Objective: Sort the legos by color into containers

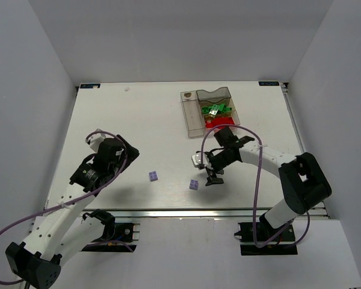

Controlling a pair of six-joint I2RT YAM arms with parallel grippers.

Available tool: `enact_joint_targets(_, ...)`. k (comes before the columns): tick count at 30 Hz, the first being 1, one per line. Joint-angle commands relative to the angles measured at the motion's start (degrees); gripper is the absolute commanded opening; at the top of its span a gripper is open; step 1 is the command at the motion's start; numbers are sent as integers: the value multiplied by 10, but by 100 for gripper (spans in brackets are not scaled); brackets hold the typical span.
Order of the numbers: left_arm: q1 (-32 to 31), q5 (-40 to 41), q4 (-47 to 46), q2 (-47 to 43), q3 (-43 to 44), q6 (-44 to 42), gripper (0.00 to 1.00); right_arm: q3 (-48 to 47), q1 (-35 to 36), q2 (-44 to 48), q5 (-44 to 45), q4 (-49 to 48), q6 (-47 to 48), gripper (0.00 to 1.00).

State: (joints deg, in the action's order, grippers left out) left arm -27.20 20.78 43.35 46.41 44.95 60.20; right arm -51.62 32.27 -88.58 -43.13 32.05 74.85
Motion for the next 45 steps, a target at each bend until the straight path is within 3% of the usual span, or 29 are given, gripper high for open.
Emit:
enact_joint_targets(1, 0, 15, 30, -27, -6, 36, 93, -8, 31, -27, 52, -100, -72, 89)
enact_joint_targets(11, 0, 11, 38, -52, -28, 50, 93, -1, 97, -37, 59, -95, -73, 86)
enact_joint_targets(15, 0, 7, 33, -48, -29, 50, 93, 1, 114, -46, 81, -118, -123, 81)
enact_joint_targets(22, 0, 8, 30, -42, -29, 48, 93, 15, 143, -50, 198, -182, -250, 72)
enact_joint_targets(31, 0, 4, 16, -33, -34, 46, 93, 33, 155, -43, 279, -204, -329, 62)
enact_joint_targets(36, 0, -8, 3, -21, -40, 41, 93, 35, 160, -42, 250, -197, -344, 47)
enact_joint_targets(39, 0, -16, 2, -14, -40, 39, 93, 35, 156, -42, 222, -199, -347, 28)
enact_joint_targets(42, 0, -21, 0, -11, -41, 35, 93, 16, 148, -28, 178, -192, -361, 3)
enact_joint_targets(45, 0, -26, -6, -14, -44, 31, 93, -10, 120, -6, 155, -205, -387, 0)
